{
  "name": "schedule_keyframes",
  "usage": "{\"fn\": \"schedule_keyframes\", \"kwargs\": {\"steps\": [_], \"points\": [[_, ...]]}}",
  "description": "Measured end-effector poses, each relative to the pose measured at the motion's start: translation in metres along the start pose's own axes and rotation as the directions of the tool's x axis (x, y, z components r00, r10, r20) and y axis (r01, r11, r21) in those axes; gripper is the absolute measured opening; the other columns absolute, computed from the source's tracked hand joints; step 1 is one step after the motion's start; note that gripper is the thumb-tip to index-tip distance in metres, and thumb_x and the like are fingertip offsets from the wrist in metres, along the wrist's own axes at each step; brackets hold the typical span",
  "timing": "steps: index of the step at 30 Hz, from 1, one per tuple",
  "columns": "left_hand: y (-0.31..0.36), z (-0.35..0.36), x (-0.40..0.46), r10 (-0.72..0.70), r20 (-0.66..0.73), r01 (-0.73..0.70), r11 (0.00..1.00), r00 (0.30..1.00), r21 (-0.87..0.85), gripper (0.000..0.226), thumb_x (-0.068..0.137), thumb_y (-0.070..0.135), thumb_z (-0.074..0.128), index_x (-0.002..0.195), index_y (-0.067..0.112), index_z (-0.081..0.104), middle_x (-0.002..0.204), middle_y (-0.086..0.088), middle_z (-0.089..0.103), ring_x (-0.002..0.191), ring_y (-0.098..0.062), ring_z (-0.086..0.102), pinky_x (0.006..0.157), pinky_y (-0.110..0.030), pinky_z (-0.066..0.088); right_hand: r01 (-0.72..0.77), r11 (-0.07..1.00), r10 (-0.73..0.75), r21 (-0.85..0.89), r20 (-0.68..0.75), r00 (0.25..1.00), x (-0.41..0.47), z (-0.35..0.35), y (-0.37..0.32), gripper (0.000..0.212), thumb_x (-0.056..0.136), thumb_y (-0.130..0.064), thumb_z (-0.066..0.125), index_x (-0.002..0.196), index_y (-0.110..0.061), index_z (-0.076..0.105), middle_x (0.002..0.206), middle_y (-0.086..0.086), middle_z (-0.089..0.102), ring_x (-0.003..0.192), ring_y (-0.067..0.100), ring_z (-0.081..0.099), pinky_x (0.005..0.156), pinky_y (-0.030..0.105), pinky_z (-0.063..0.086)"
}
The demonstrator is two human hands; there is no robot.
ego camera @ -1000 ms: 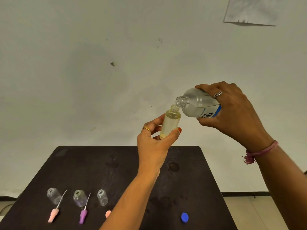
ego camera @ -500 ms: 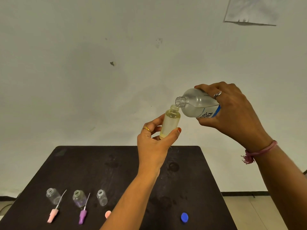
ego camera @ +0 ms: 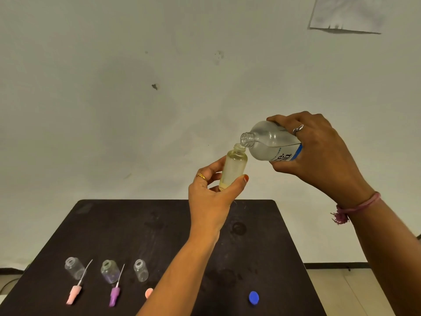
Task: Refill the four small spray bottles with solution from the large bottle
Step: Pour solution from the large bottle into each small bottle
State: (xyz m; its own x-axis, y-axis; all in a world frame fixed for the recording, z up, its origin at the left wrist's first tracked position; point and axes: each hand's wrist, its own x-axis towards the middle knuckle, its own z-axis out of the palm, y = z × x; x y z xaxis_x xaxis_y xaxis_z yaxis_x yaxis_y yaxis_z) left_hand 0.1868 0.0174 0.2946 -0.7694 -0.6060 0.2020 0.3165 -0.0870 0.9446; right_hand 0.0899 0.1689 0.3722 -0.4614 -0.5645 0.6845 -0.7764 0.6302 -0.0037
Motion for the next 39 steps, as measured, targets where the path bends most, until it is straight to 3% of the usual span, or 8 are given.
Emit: {"fn": "schedule_keyframes", "kwargs": {"steps": [17,23,29,39], "points": [[-0.001,0.002,0.000,-0.005,0.005,0.005,1.000,1.000,0.004,0.046,0.068,0.023,0.084,0.107,0.033,0.064,0.106,0.008,0.065,0.092,-0.003,0.062,0.058,-0.008,0.048,-0.042,0.999,0.042,0.026,0.014,0.999,-0.003,0.001,0.001,0.075,0.061,-0.022,0.086,0.129,-0.015,0.055,0.114,0.010,0.061,0.101,0.032,0.054,0.081,0.039,0.044],[-0.003,0.004,0.000,-0.009,-0.007,0.009,1.000,1.000,-0.006,0.046,0.068,0.022,0.084,0.109,0.031,0.064,0.108,0.007,0.065,0.095,-0.008,0.062,0.057,-0.009,0.048,-0.123,0.989,0.119,0.082,0.043,0.992,-0.009,0.011,0.001,0.074,0.062,-0.027,0.084,0.129,-0.019,0.054,0.114,0.006,0.060,0.100,0.025,0.052,0.080,0.025,0.035],[-0.010,0.006,-0.003,-0.023,-0.020,0.023,1.000,1.000,-0.013,0.048,0.068,0.020,0.084,0.111,0.028,0.065,0.108,0.007,0.065,0.097,-0.010,0.062,0.057,-0.008,0.048,-0.200,0.962,0.194,0.186,0.051,0.980,-0.022,0.026,-0.001,0.075,0.062,-0.030,0.086,0.129,-0.016,0.054,0.117,0.007,0.061,0.100,0.024,0.054,0.081,0.028,0.043],[-0.027,0.002,-0.008,-0.003,-0.070,0.003,1.000,0.998,0.007,0.047,0.069,0.021,0.084,0.110,0.030,0.064,0.108,0.009,0.066,0.100,-0.010,0.062,0.063,-0.010,0.051,-0.341,0.886,0.325,0.315,0.103,0.940,-0.046,0.047,-0.012,0.073,0.063,-0.032,0.084,0.129,-0.020,0.054,0.120,0.003,0.059,0.106,0.020,0.054,0.086,0.026,0.044]]}}
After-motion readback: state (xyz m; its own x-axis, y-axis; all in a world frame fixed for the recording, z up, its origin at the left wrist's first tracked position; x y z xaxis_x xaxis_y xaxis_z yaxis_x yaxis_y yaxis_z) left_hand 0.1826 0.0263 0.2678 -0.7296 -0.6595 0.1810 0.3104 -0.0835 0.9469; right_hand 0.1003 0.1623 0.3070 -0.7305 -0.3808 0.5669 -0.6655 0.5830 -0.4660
